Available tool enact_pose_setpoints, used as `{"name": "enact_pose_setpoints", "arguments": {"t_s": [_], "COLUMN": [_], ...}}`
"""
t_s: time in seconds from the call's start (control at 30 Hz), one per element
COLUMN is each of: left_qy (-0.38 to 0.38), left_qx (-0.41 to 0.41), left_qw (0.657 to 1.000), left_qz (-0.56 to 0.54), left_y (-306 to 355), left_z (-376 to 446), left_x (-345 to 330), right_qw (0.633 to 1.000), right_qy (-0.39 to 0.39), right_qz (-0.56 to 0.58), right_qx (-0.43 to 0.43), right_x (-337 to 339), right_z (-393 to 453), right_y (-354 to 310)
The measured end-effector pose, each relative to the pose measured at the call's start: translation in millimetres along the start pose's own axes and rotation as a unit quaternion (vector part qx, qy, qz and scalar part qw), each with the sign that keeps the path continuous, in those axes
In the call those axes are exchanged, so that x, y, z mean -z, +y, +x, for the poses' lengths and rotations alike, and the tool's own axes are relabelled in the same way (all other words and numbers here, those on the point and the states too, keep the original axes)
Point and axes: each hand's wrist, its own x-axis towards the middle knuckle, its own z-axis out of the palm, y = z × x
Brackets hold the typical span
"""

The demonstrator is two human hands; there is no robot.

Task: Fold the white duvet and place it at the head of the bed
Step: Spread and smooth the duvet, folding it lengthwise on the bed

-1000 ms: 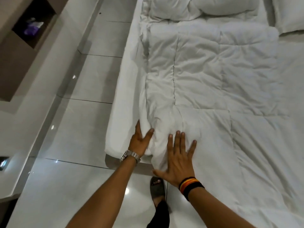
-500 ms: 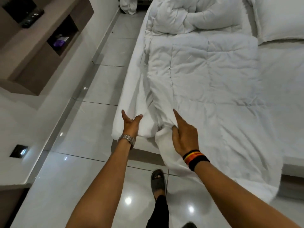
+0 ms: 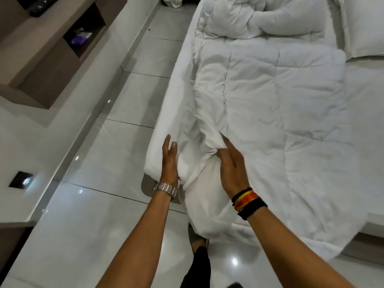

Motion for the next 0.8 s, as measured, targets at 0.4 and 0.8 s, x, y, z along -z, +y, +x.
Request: {"name": "enact_pose_setpoints", "arguments": {"t_s": [0.4,0.8], "left_qy": [-0.092,0.058], "left_qx": [0.037,-0.096], "left_qw": [0.986,0.925], "left_qz": [0.135,0.362], "left_y": [-44,-39], "left_z": [-41,-100], "left_x": [45,59], "right_qw": [0.86,0.873], "right_qy": [-0.174,-0.116], "right_qz": [-0.48,-0.474], "right_qx": [-0.007,-0.022], "right_x": [-29,-1], "right_z": [12,-36], "right_y": [104,89]}}
